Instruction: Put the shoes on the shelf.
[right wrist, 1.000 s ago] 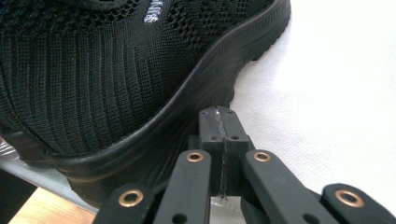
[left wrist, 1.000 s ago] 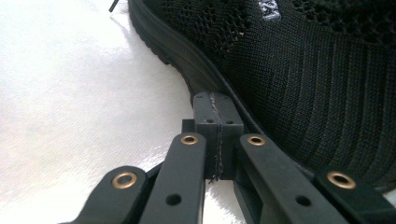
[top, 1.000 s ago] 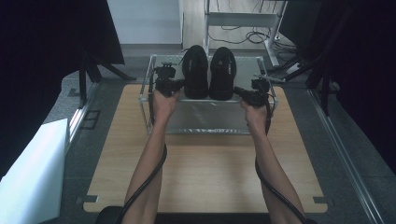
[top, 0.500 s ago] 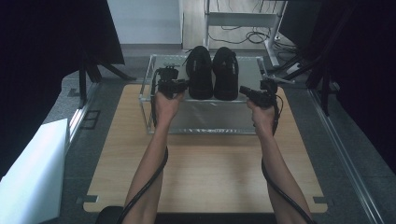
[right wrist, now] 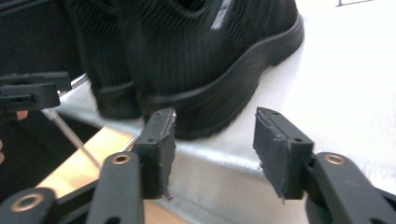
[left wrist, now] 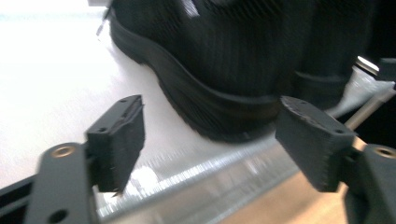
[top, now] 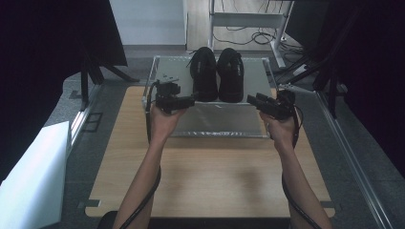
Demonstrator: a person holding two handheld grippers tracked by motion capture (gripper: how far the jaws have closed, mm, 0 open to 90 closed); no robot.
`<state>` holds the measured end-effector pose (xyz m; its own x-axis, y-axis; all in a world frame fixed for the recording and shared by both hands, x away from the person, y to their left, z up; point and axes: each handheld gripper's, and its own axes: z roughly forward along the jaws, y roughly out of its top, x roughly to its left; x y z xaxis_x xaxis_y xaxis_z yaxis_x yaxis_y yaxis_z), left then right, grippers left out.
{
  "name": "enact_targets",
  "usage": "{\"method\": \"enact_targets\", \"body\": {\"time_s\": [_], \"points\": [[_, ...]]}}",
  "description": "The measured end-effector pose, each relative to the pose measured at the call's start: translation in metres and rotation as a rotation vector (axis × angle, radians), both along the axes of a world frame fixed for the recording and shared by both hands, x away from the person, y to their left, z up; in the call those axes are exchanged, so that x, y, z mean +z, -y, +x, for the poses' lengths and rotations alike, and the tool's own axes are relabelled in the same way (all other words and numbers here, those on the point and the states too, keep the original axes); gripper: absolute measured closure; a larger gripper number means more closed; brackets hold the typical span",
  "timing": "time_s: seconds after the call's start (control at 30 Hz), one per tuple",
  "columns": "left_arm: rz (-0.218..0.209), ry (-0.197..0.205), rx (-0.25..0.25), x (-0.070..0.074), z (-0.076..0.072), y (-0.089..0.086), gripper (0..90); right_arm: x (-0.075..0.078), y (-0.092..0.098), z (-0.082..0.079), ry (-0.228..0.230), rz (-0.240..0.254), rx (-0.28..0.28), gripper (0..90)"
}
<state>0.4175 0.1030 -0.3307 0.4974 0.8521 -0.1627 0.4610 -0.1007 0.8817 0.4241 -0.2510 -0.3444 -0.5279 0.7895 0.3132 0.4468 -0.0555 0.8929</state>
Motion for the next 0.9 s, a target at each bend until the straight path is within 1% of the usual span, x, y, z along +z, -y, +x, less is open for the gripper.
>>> {"method": "enact_targets", "body": {"time_s": [0.03, 0.1, 0.17, 0.23, 0.27, 0.37, 0.47, 0.57, 0.63, 0.67, 0.73, 0.77, 0.9], "points": [[0.011, 0.005, -0.006, -0.001, -0.004, 0.000, 19.5, -0.002, 0.000, -0.003, 0.003, -0.010, 0.005, 45.1], [0.013, 0.011, -0.012, -0.003, -0.014, -0.002, 15.5, -0.005, 0.001, -0.011, 0.006, -0.033, 0.023, 41.5], [0.019, 0.017, -0.021, -0.005, -0.023, -0.003, 13.8, -0.007, 0.001, -0.018, 0.013, -0.056, 0.041, 37.8], [0.024, 0.028, -0.027, -0.007, -0.032, -0.005, 13.1, -0.010, 0.002, -0.026, 0.021, -0.060, 0.058, 33.8], [0.028, 0.030, -0.033, -0.009, -0.037, -0.005, 11.3, -0.011, 0.002, -0.030, 0.019, -0.065, 0.066, 31.5], [0.061, 0.036, -0.036, -0.015, -0.052, -0.006, 7.1, -0.015, 0.001, -0.041, 0.014, -0.082, 0.093, 26.0], [0.074, 0.033, -0.054, -0.023, -0.065, -0.006, 1.8, -0.019, 0.000, -0.053, 0.014, -0.124, 0.119, 20.3], [0.114, 0.030, -0.076, -0.034, -0.079, -0.005, 0.0, -0.026, 0.001, -0.065, 0.011, -0.153, 0.140, 17.0], [0.129, 0.030, -0.087, -0.042, -0.087, -0.005, 0.0, -0.031, 0.002, -0.072, 0.016, -0.171, 0.143, 15.1], [0.134, 0.028, -0.088, -0.045, -0.090, -0.006, 0.0, -0.036, 0.003, -0.077, 0.018, -0.191, 0.150, 14.7], [0.168, 0.023, -0.093, -0.055, -0.098, -0.008, 0.0, -0.043, 0.003, -0.084, 0.015, -0.217, 0.154, 14.1], [0.174, 0.017, -0.090, -0.059, -0.102, -0.009, 0.0, -0.049, 0.003, -0.089, 0.014, -0.229, 0.154, 14.0], [0.171, 0.005, -0.093, -0.077, -0.116, -0.015, 0.0, -0.068, 0.004, -0.100, 0.000, -0.259, 0.166, 13.0]]}}
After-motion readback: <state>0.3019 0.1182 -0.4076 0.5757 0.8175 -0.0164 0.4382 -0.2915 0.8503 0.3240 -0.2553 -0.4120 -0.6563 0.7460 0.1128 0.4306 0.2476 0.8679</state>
